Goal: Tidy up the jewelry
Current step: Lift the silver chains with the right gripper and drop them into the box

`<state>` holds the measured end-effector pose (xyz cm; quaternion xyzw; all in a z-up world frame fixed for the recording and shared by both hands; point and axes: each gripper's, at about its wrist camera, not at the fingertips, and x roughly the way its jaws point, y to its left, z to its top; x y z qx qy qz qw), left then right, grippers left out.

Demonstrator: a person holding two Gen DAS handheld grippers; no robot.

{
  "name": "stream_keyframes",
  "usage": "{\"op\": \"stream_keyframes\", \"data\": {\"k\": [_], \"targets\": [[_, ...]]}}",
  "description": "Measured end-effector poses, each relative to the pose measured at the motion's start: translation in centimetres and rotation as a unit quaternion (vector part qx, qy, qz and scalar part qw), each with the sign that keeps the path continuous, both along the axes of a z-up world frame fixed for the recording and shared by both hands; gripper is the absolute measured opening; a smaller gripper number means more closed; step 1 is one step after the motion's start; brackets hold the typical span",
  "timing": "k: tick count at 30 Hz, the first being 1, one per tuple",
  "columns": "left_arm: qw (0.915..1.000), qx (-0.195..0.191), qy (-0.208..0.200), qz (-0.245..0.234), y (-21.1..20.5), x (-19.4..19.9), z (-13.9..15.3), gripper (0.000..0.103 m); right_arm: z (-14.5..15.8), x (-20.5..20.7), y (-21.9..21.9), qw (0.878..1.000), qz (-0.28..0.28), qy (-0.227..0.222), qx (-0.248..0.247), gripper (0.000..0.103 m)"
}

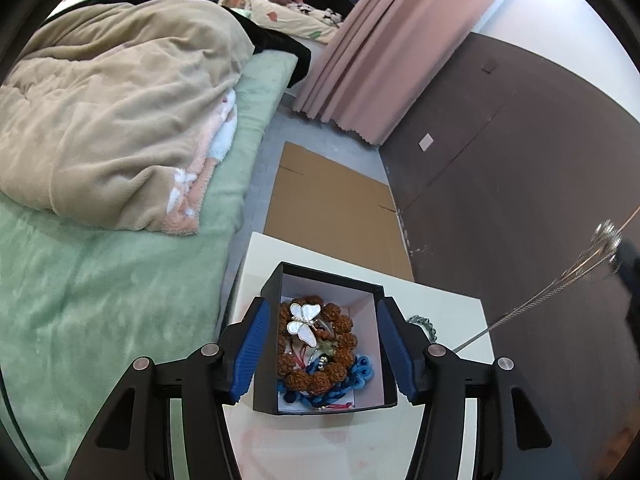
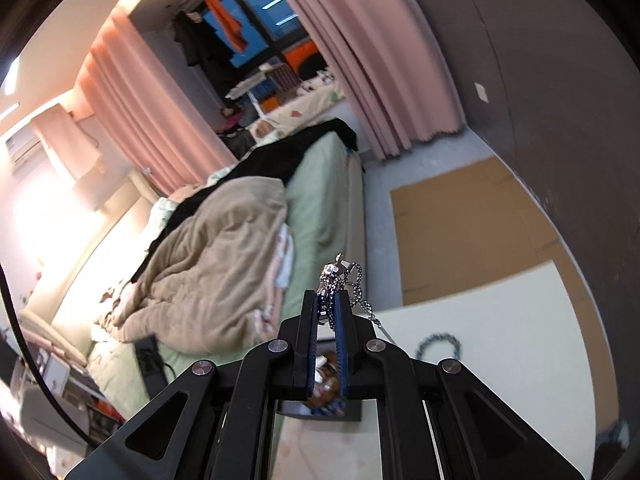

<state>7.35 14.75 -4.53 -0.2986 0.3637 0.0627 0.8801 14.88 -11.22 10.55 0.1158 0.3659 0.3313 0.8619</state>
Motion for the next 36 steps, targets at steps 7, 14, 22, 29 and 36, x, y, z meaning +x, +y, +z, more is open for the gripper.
{"op": "stream_keyframes", "data": {"k": [7,14,22,29,36], "targets": [[0.9994,-0.007,-0.02,0.028,1.5,-1.1,0.7,0.085,3.6,-1.0,3.0,0.999,0.027,-0.037,-0.004,0.009],[0.9983,-0.013,-0.029,0.049,3.0,-2.1,1.0,0.085,2.4,-1.5,5.7,0.998,0.05,-0.034,-0.012,0.009],[0.9976,-0.011,-0.031,0.06,3.8,-2.6,1.1,0.085,-2.5,-0.1,7.2,0.998,0.056,0.006,-0.025,0.009],[0.9975,-0.007,-0.031,0.063,4.2,-2.7,1.0,0.085,-5.6,0.6,7.1,0.998,0.059,0.03,-0.023,0.009],[0.9976,-0.004,-0.029,0.063,4.0,-2.4,1.0,0.085,-7.8,1.5,7.4,0.996,0.064,0.056,-0.03,0.009]]}}
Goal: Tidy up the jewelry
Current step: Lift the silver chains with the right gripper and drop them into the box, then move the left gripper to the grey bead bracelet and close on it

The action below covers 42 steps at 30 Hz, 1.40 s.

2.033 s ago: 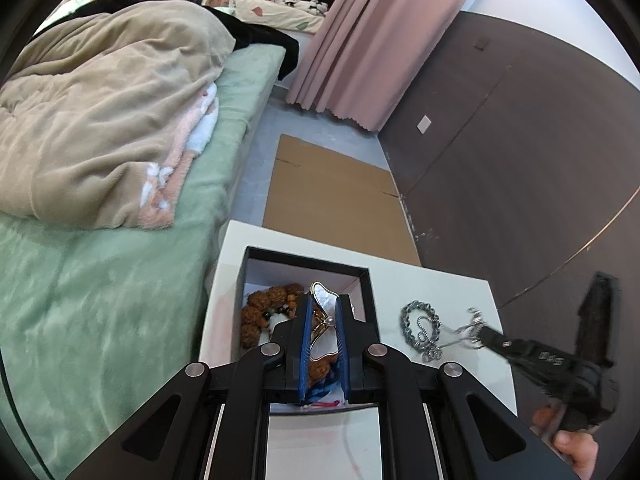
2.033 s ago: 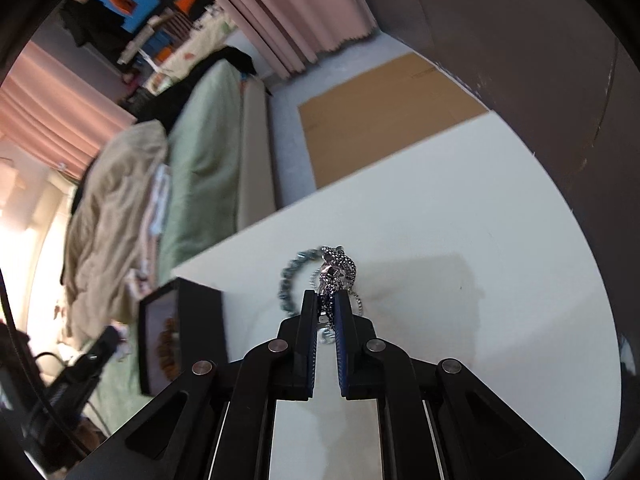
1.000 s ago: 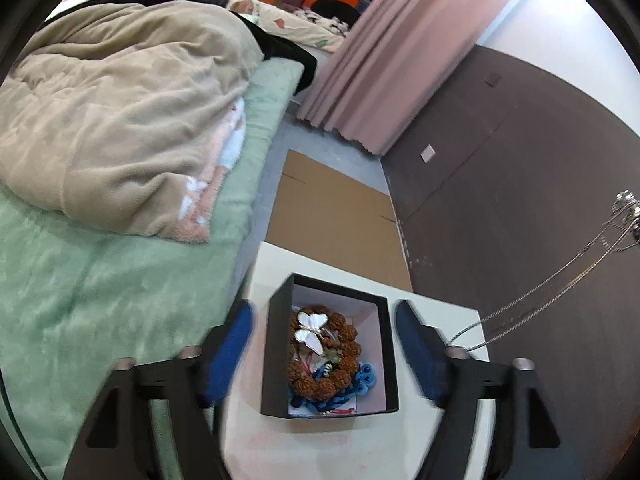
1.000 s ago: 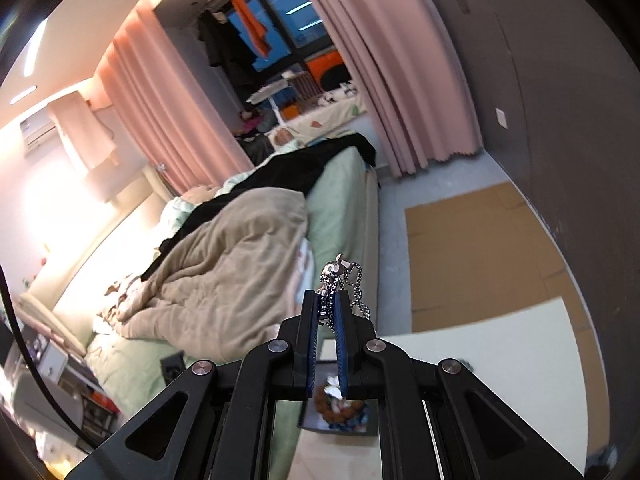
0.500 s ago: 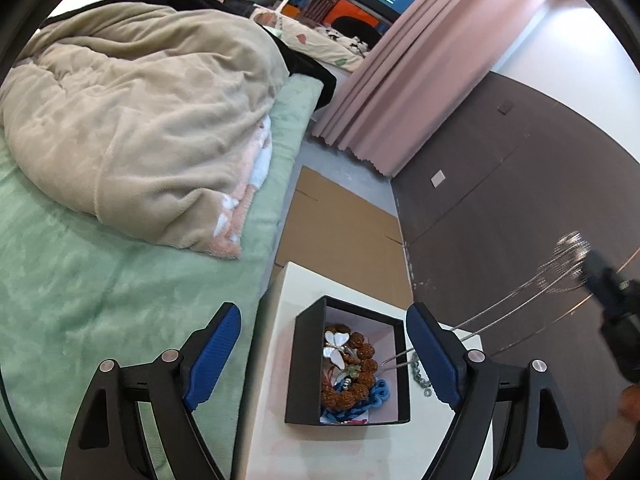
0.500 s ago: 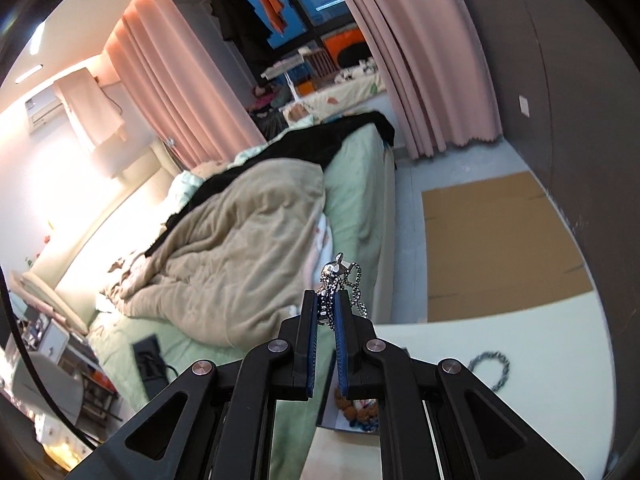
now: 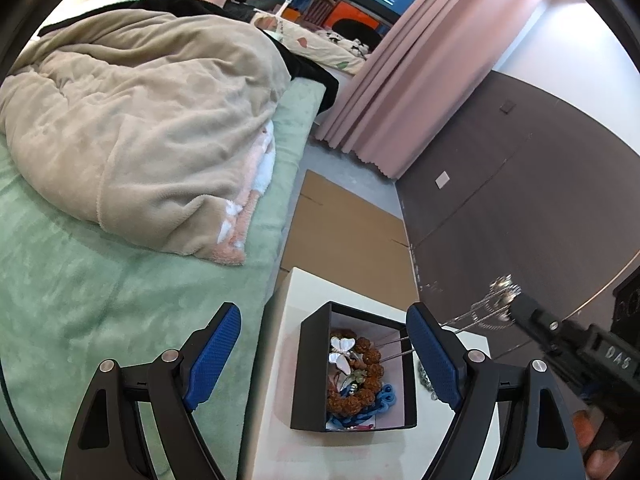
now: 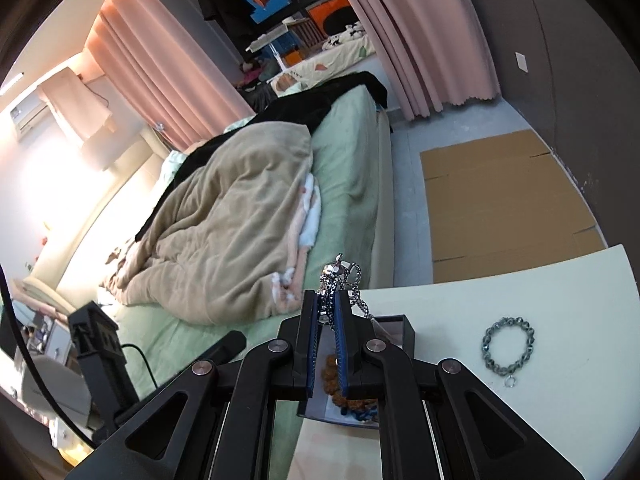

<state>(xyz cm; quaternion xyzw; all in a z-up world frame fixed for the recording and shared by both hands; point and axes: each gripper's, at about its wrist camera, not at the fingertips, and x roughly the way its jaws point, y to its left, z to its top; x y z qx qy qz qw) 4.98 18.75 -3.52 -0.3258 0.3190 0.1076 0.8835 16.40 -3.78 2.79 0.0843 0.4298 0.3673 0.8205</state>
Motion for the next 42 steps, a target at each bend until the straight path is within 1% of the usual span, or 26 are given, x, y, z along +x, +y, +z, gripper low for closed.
{"op": "stream_keyframes", "data": {"k": [7,10,13,14,15,16,17,18,23,27,33,36,39,42], "targets": [[1.0,0.003,0.0,0.002,-0.1,0.2,0.0,0.085,-2.9,0.9,0.7,0.999,0.002,0.025,-0.019,0.009],[1.0,0.005,0.0,0.001,-0.2,0.2,0.1,0.085,-4.3,1.5,0.9,0.999,-0.005,0.038,-0.035,0.01],[1.0,0.004,0.0,0.0,-0.3,0.2,0.1,0.085,-5.6,2.3,0.5,0.996,-0.013,0.076,-0.043,0.012],[1.0,0.003,0.0,-0.001,-0.3,0.1,0.1,0.085,-5.7,2.4,0.0,0.996,-0.014,0.087,-0.035,0.017],[1.0,0.003,0.0,-0.002,-0.4,0.2,0.1,0.085,-5.5,2.3,-0.4,0.996,-0.017,0.086,-0.032,0.022],[1.0,0.003,0.0,-0.003,-0.6,0.1,0.2,0.085,-5.2,2.1,-0.9,0.996,-0.022,0.08,-0.031,0.038],[1.0,0.004,-0.001,-0.005,-0.8,0.2,0.2,0.085,-4.8,1.9,-1.5,0.997,-0.027,0.072,-0.027,0.051],[1.0,0.004,-0.001,-0.007,-1.0,0.2,0.2,0.085,-4.4,1.7,-2.2,0.997,-0.032,0.067,-0.022,0.054],[0.9997,0.007,-0.002,-0.022,-2.7,0.7,0.5,0.085,-3.7,1.6,-5.6,0.995,-0.06,0.076,-0.012,0.055],[0.9992,0.009,-0.004,-0.037,-4.4,1.5,0.7,0.085,-3.8,1.5,-7.8,0.994,-0.075,0.083,-0.018,0.055],[0.9973,0.024,-0.005,-0.07,-7.9,3.1,0.9,0.085,-4.3,1.6,-12.5,0.988,-0.119,0.094,-0.014,0.055],[0.9946,0.038,0.0,-0.097,-10.1,4.2,1.0,0.085,-4.7,1.5,-14.5,0.986,-0.131,0.104,-0.009,0.055],[0.9907,0.057,0.014,-0.123,-12.0,5.2,1.0,0.085,-5.2,1.1,-16.5,0.982,-0.15,0.112,-0.009,0.059],[0.9859,0.062,0.03,-0.153,-13.8,6.3,0.8,0.085,-5.6,1.8,-17.6,0.98,-0.16,0.121,-0.012,0.06]]}}
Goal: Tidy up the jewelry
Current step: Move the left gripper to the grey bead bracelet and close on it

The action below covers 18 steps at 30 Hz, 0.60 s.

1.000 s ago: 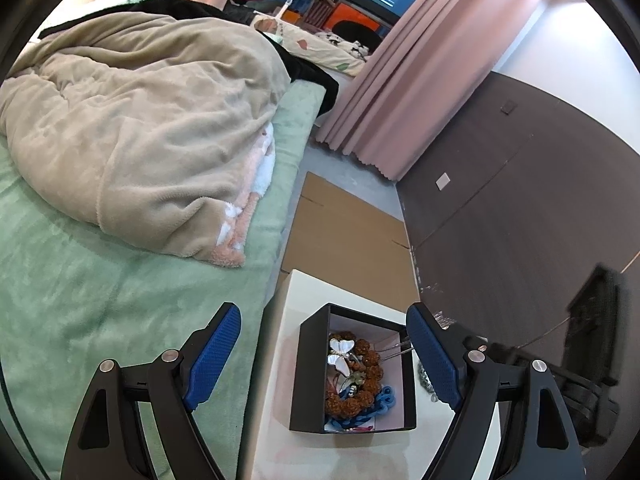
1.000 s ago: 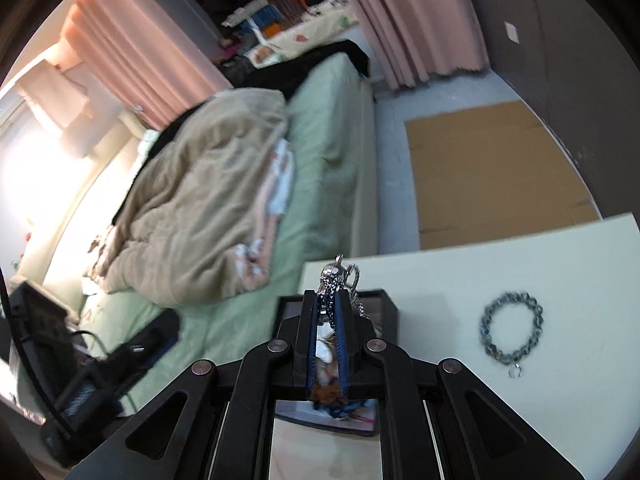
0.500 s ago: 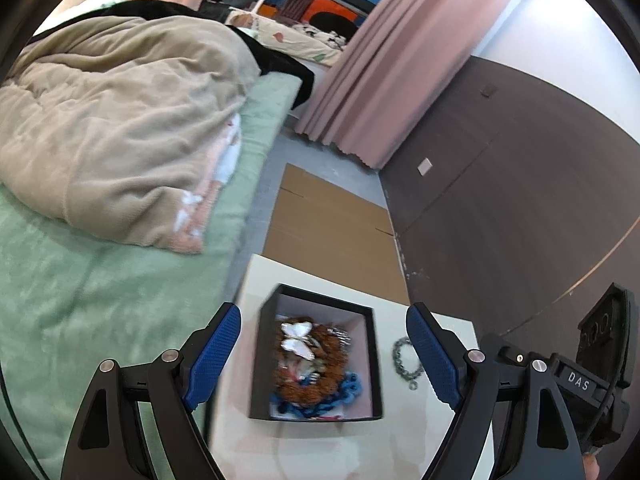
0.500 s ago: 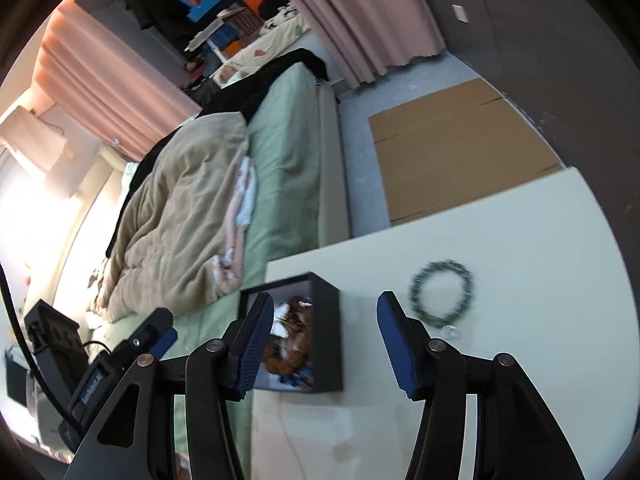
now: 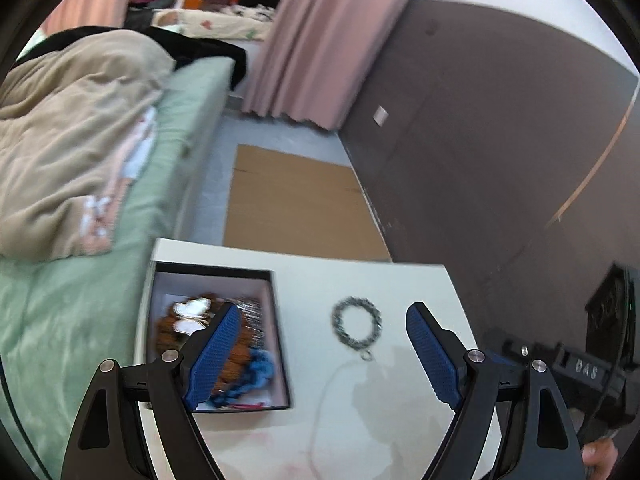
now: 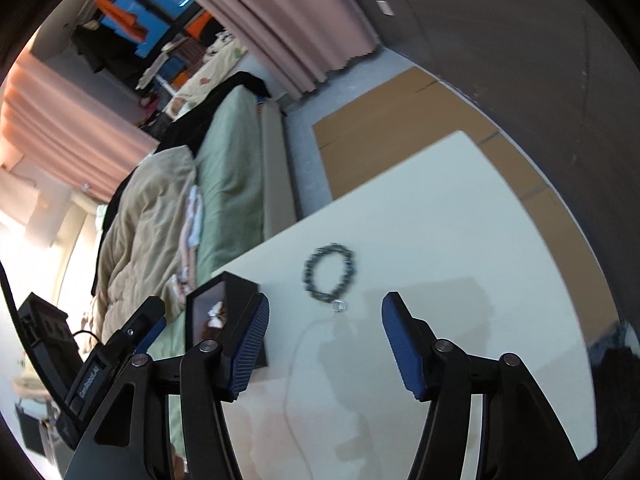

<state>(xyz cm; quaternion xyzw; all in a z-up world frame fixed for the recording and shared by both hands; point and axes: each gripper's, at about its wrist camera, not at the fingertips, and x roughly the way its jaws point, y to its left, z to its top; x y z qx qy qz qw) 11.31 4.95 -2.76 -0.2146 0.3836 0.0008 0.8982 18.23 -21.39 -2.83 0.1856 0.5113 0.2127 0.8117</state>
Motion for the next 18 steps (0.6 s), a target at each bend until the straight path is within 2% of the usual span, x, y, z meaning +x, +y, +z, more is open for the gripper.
{"op": "stream_keyframes", "data": {"k": [2,7,9,11,13,16,18], "targets": [[0.9997,0.004,0.018,-0.014,-1.1,0.9,-0.2,0.085,-0.3,0.6,-0.5,1.0,-0.002,-0.001,-0.004,0.06],[0.997,0.043,0.048,-0.042,-3.7,3.3,0.0,0.083,-1.3,1.5,-1.5,1.0,0.001,0.025,-0.006,0.06],[0.9955,0.048,0.07,-0.043,-4.2,4.4,-0.4,0.073,-1.4,1.7,-2.1,1.0,-0.003,0.028,-0.004,0.06],[0.9923,0.054,0.101,-0.048,-4.7,5.7,-1.3,0.065,-1.4,1.9,-2.7,1.0,-0.007,0.03,-0.002,0.067],[0.9893,0.065,0.121,-0.051,-5.2,6.5,-2.1,0.061,-1.5,2.1,-3.2,0.999,-0.011,0.032,-0.001,0.069],[0.9849,0.067,0.149,-0.056,-5.8,7.7,-3.4,0.049,-1.6,2.5,-3.5,0.999,-0.008,0.039,0.004,0.068],[0.9824,0.073,0.161,-0.06,-6.3,8.5,-4.0,0.049,-1.8,2.9,-3.8,0.999,-0.01,0.044,0.008,0.068]]}}
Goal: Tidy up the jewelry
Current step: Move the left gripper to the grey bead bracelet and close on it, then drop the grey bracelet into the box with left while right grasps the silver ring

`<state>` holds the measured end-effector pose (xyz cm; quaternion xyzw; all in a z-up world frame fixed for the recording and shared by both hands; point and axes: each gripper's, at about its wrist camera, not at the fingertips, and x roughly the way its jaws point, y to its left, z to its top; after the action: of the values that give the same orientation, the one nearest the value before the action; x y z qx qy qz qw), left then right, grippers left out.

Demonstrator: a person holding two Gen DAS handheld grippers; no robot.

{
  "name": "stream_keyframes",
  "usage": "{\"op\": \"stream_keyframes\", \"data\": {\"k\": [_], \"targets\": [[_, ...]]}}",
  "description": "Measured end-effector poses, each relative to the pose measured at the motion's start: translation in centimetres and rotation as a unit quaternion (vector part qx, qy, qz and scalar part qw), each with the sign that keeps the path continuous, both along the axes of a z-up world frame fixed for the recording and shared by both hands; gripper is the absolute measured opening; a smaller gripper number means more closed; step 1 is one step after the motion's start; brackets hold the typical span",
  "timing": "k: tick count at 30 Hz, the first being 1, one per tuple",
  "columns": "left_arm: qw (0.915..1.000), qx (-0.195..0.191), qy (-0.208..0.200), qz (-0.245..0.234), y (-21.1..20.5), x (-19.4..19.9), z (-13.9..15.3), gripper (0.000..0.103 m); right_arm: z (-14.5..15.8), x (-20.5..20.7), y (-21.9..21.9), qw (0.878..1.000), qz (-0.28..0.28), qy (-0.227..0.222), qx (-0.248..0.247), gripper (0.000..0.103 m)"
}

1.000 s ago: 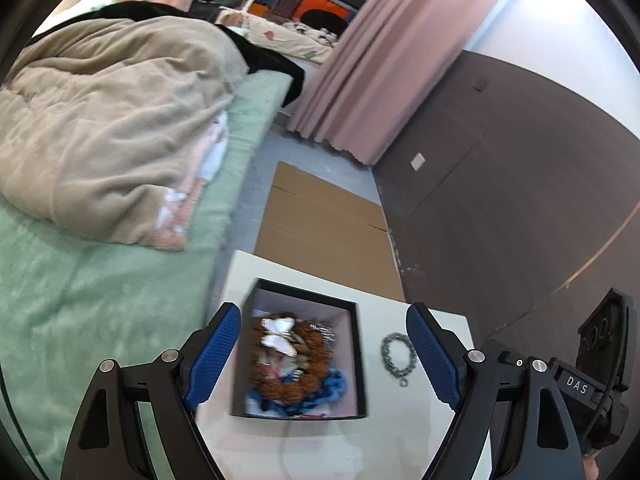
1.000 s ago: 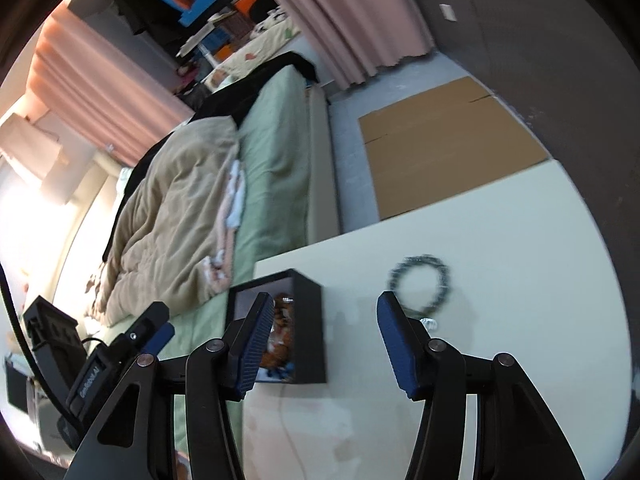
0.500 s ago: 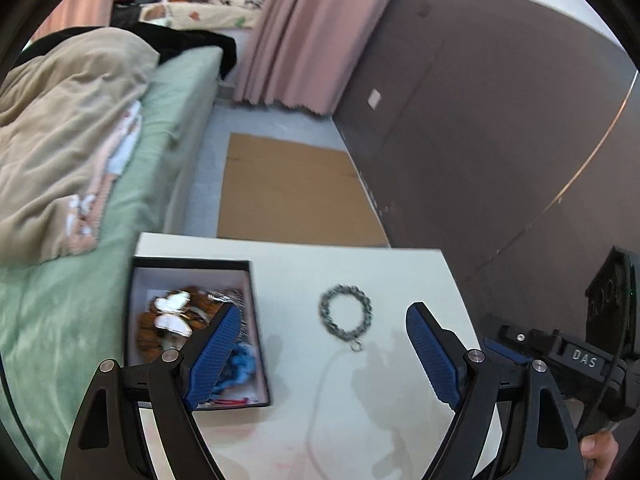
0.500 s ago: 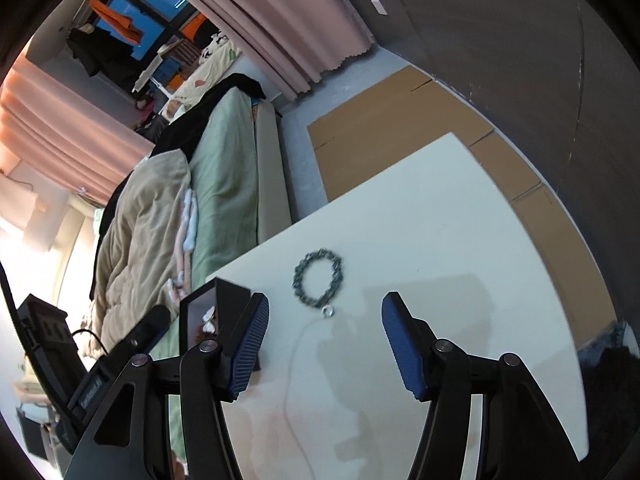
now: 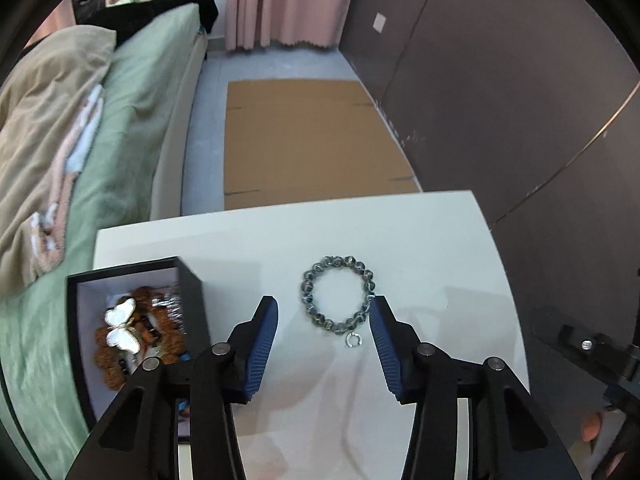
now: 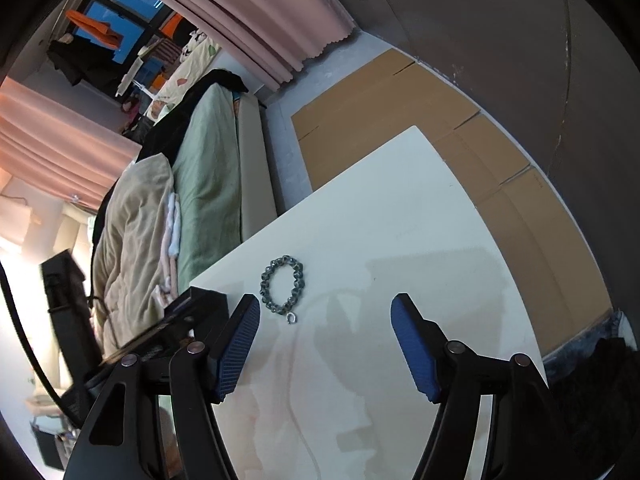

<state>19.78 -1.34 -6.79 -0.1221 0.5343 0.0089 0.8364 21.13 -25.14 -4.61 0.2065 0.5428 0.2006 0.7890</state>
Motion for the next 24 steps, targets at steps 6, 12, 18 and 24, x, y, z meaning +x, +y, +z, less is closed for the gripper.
{"op": "stream_keyframes", "data": {"k": [6,12,18,24], "targets": [[0.9987,0.025,0.045,0.003,-0.4,2.0,-2.5,0.041,-0.4,1.0,-1.2,1.0,-0.012,0.012,0.004,0.069],[0.9969,0.031,0.072,0.006,-0.5,3.1,-4.9,0.035,-0.8,1.7,-1.3,1.0,-0.003,0.021,-0.005,0.069],[0.9961,0.049,0.072,0.01,-0.8,3.5,-5.6,0.028,-1.7,2.2,-0.5,0.999,0.006,0.034,-0.024,0.085],[0.9971,0.046,0.058,0.013,0.0,3.1,-4.9,0.009,-2.1,2.4,0.8,0.998,0.024,0.039,-0.034,0.086]]}}
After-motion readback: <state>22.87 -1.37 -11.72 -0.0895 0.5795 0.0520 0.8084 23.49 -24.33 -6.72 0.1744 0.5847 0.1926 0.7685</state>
